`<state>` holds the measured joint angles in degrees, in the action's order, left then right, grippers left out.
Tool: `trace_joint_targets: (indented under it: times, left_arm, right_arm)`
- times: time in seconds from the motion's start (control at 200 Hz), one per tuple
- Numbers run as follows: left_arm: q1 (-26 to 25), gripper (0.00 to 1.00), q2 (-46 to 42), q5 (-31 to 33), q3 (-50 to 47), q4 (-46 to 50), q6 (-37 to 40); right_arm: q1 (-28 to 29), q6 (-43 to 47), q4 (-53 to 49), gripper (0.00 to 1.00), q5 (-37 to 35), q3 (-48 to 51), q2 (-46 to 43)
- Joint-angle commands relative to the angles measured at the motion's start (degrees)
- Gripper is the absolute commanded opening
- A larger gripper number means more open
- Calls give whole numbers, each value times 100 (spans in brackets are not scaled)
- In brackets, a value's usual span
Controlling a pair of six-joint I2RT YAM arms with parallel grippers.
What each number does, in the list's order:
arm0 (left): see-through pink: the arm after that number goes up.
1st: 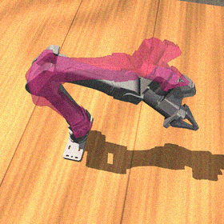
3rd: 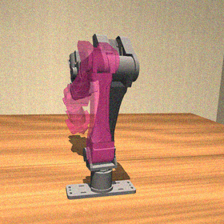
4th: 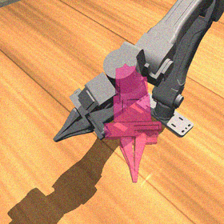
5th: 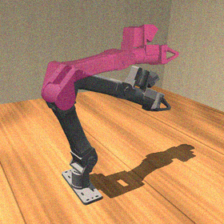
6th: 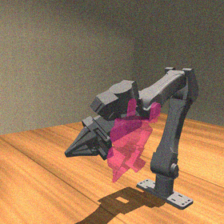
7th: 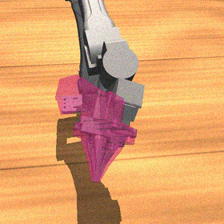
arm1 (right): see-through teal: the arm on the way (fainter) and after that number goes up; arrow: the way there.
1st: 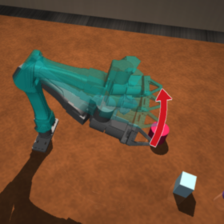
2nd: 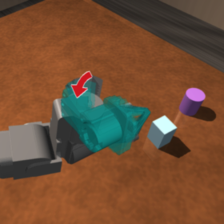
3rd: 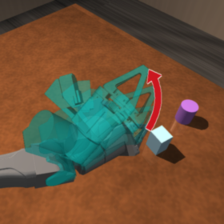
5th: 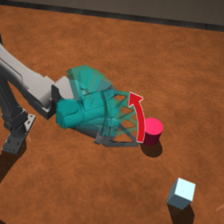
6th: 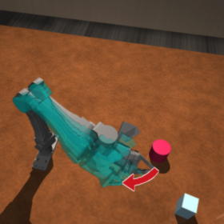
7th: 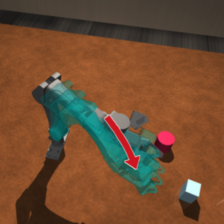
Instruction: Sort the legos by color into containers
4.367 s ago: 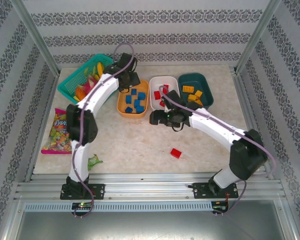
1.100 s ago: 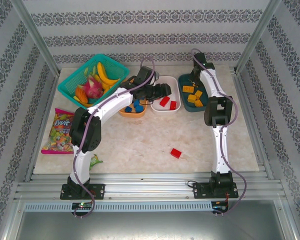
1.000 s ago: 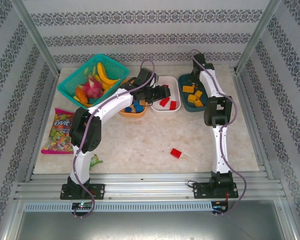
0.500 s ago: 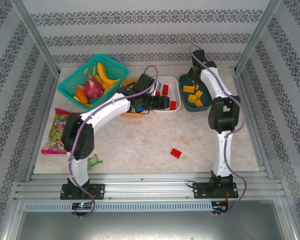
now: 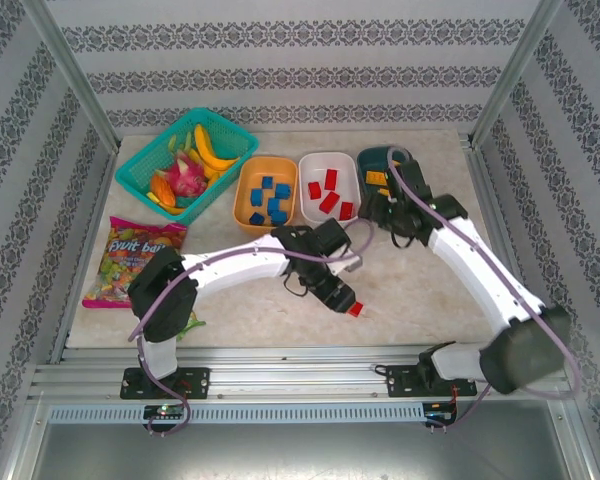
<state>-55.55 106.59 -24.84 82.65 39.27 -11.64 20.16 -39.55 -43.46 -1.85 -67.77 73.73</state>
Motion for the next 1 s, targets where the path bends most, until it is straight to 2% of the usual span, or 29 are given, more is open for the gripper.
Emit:
trace_joint_targets:
  times: [0.0,0.26,0.31,0.335,0.38,0.739,0.994]
  left_arm:
    - [-366,77,298,360,157,191,202]
    - [-776,80,889,1249,550,129,-631]
    - [-798,83,941,1414,610,137,-742]
    - [-799,93,959,1464,632,145,-827]
    - [-799,94,1001,1542,691,183,-968]
    - [-867,95,1771,1854,1539,628,-1481]
    - [-894,90,2120,2164,1872,981,-1797]
  right_arm:
    - [125,-370,-515,68,-41,267,-801]
    - [122,-531,-896,80,-457,348,-2138]
    - [112,-487,-950,81,-513,343,-2266]
    - [108,-460,-985,82,-541,337,-2307]
    - [88,-429,-1065,82,-570,314,-2368]
    - [-134,-286,-1074,85,-418,90,-2504]
    - [-258,-209,-914,85,-99,-57,-2607]
